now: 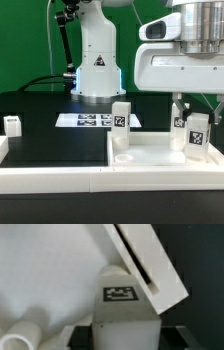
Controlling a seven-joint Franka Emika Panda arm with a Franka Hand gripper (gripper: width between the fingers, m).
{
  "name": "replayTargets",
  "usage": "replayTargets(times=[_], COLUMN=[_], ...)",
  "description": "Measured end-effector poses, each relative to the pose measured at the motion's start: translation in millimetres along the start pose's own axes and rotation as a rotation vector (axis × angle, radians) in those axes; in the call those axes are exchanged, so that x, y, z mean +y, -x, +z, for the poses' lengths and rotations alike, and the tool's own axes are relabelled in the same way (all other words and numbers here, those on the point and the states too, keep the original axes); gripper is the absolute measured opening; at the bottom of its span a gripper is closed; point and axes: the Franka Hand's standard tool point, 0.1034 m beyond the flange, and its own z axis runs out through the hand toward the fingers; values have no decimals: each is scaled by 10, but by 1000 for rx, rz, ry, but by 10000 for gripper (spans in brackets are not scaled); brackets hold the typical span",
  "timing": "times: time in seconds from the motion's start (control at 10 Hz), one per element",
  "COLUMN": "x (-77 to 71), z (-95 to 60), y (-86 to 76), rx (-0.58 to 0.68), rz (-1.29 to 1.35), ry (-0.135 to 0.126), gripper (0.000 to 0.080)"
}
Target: Assemble square table
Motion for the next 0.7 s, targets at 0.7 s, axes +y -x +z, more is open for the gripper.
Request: replayTargets(times=[0.7], x=[-5], z=[5], y=[5], rx=[7], rz=[529], ry=[-7], gripper=[290])
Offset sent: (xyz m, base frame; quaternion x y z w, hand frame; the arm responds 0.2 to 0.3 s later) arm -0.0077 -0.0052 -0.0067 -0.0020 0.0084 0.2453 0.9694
